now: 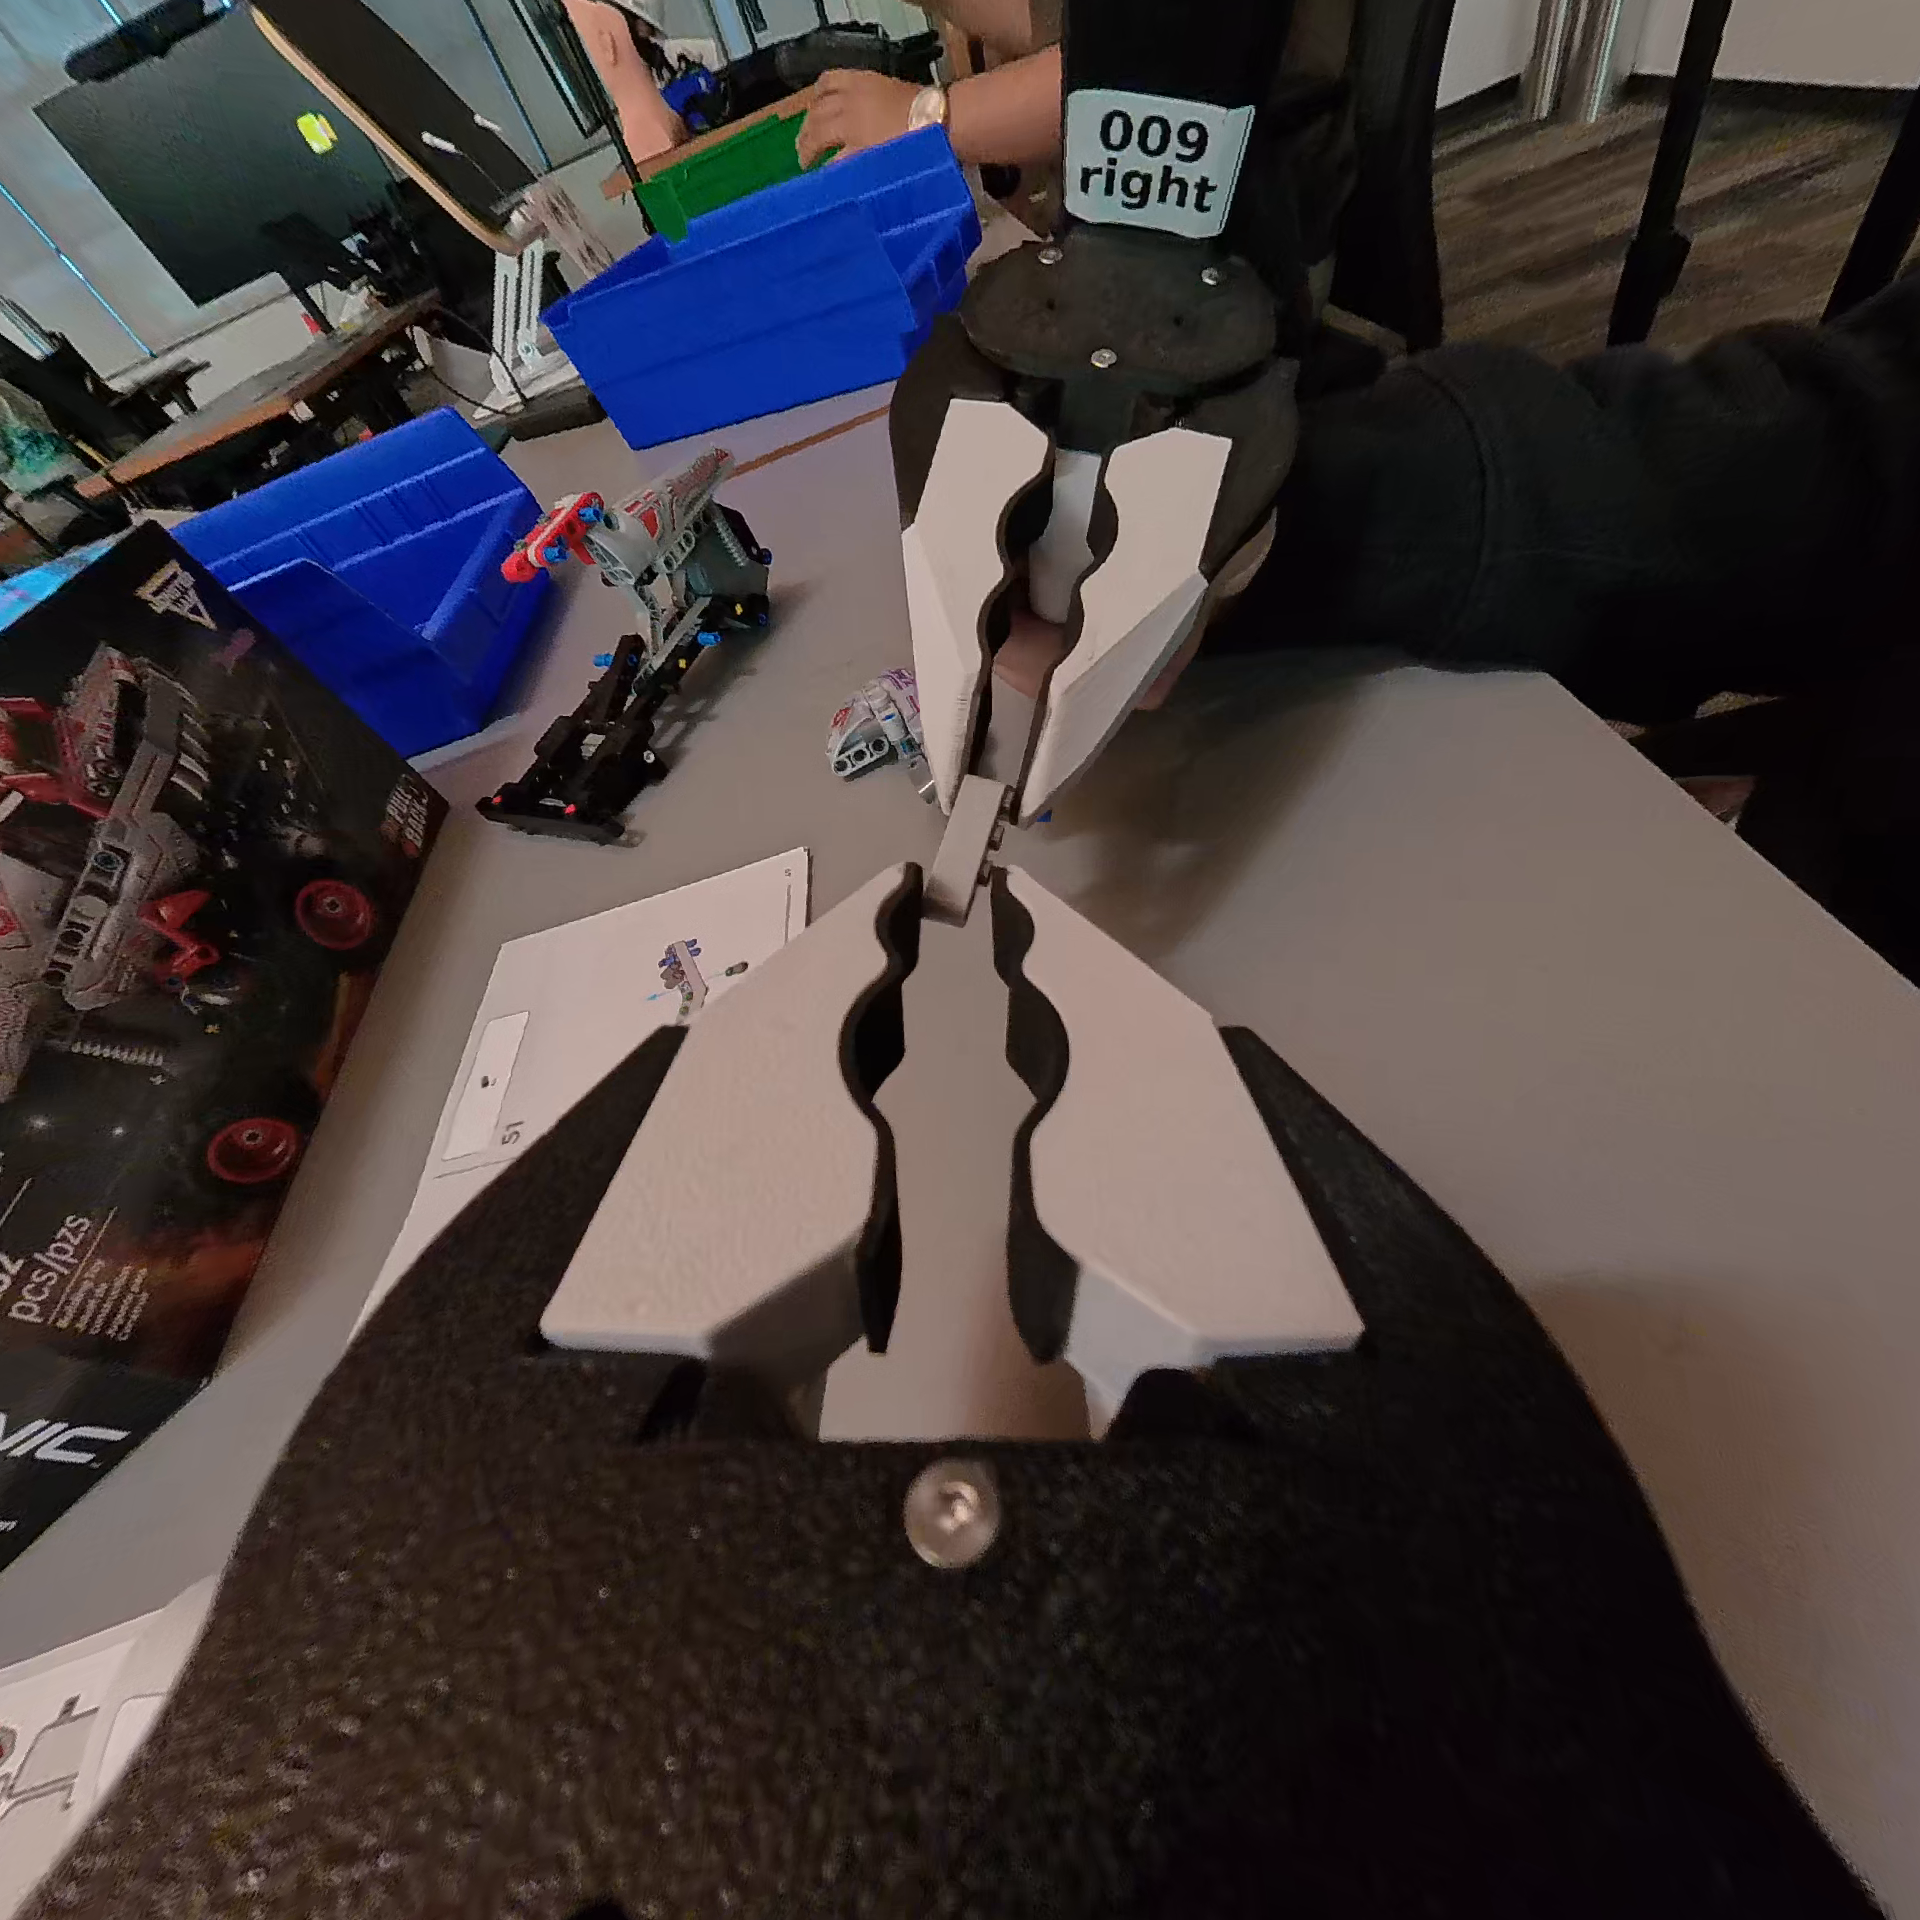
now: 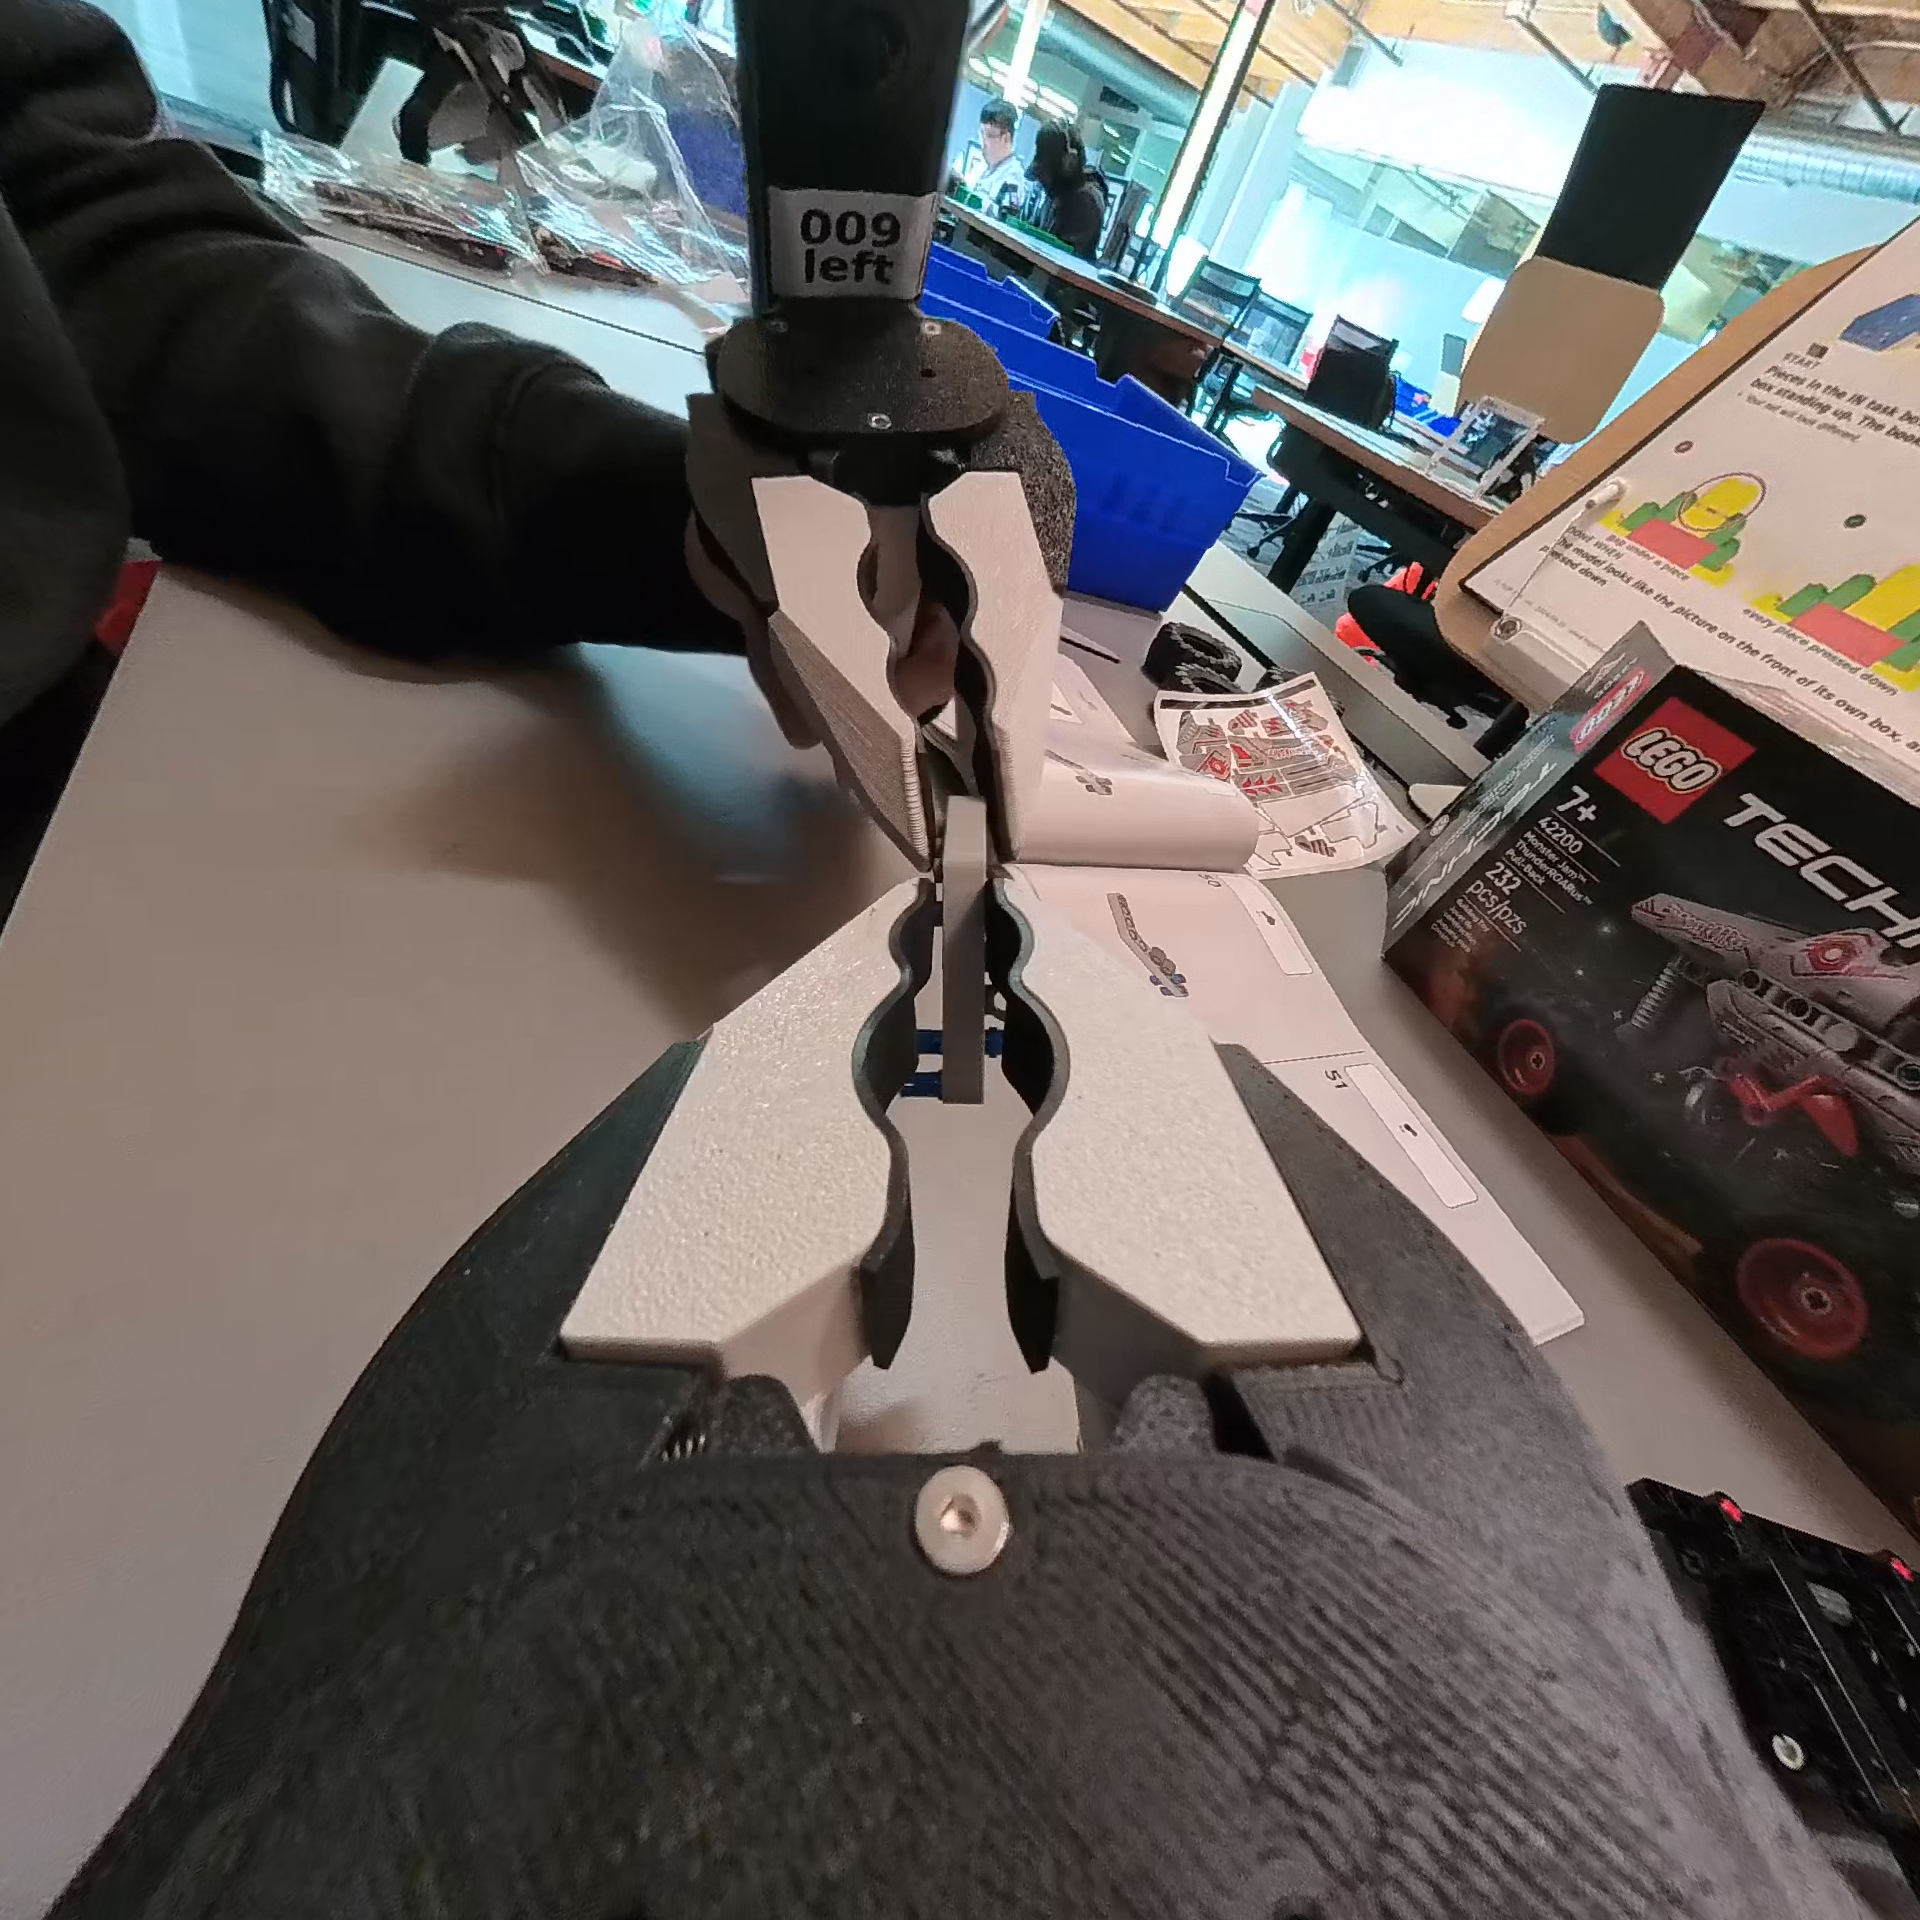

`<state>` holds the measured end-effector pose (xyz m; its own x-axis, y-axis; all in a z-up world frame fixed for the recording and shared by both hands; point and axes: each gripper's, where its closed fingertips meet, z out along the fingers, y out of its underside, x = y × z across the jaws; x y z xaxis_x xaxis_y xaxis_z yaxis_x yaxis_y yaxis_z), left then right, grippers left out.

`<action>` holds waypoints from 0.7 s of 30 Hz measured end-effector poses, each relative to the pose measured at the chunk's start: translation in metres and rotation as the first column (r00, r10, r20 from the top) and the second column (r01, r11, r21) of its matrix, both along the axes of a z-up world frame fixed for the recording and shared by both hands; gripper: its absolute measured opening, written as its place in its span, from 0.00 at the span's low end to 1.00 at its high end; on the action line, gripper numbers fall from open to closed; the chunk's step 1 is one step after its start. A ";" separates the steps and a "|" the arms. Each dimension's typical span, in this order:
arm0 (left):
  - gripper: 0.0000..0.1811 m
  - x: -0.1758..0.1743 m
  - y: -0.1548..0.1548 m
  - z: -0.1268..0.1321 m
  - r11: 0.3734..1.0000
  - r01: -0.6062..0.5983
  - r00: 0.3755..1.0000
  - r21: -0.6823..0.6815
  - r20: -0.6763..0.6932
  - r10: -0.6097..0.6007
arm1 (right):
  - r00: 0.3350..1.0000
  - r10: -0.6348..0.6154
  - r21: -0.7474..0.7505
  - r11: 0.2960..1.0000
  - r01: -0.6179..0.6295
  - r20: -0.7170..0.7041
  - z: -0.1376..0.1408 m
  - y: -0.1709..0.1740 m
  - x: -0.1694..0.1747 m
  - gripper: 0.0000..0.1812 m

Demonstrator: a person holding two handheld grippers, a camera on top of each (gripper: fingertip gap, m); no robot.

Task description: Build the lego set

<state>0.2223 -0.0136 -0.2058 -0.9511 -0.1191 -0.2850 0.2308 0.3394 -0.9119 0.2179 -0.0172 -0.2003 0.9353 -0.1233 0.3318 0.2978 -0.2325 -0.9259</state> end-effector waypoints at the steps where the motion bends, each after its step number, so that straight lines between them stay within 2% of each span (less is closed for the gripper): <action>1: 0.09 0.000 0.000 0.000 1.000 0.001 1.000 -0.003 0.010 -0.001 | 1.000 0.000 0.001 1.000 0.000 0.000 0.000 0.000 0.000 0.04; 3: 0.14 -0.001 -0.002 -0.002 1.000 0.004 1.000 0.007 0.018 -0.004 | 1.000 -0.003 0.000 1.000 0.003 0.000 0.000 0.000 0.001 0.04; 6: 0.14 -0.002 -0.005 -0.001 1.000 0.003 0.999 0.003 0.047 -0.003 | 1.000 -0.002 -0.002 1.000 0.002 -0.001 0.000 0.000 0.000 0.04; 12: 0.05 -0.004 -0.007 -0.001 1.000 0.011 0.999 -0.004 0.037 -0.011 | 1.000 -0.007 -0.001 1.000 0.007 0.025 0.000 0.001 -0.001 0.04; 16: 0.04 0.000 -0.001 0.001 1.000 0.007 1.000 -0.030 0.023 -0.006 | 0.995 -0.082 0.099 0.992 0.076 0.055 0.014 -0.007 0.008 0.16; 21: 0.04 -0.003 0.002 0.008 0.996 0.044 0.999 -0.084 0.004 -0.044 | 0.995 -0.079 0.092 0.993 0.074 0.058 0.013 -0.006 0.007 0.21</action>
